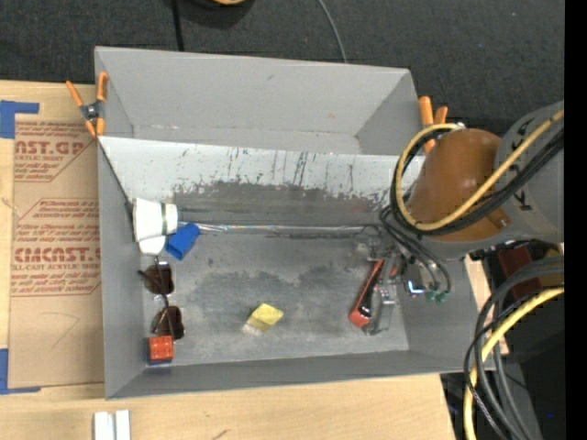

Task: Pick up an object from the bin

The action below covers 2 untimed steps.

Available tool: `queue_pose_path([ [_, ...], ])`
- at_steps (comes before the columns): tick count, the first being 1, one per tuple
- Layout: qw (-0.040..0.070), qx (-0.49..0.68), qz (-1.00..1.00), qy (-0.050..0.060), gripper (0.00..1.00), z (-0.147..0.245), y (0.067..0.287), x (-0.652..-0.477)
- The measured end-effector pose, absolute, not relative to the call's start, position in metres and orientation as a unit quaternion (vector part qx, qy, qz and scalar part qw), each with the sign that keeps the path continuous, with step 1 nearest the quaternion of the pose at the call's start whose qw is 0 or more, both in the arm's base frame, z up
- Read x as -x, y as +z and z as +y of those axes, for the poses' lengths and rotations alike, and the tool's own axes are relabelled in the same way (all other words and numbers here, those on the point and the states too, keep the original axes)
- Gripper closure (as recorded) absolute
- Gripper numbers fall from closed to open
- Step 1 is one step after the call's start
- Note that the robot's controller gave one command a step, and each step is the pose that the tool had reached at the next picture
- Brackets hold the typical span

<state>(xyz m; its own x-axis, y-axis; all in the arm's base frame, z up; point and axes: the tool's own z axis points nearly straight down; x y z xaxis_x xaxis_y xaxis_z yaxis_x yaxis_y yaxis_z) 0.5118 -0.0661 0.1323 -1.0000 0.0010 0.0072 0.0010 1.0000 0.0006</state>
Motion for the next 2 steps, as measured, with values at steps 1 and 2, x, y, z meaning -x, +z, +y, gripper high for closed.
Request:
queue_pose_path([
  [1, 0.000, 0.000, -1.000, 0.000, 0.00, -0.066, 0.137, -0.514],
  [2, 0.000, -0.042, -0.999, 0.000, 0.00, -0.083, 0.127, -0.523],
])
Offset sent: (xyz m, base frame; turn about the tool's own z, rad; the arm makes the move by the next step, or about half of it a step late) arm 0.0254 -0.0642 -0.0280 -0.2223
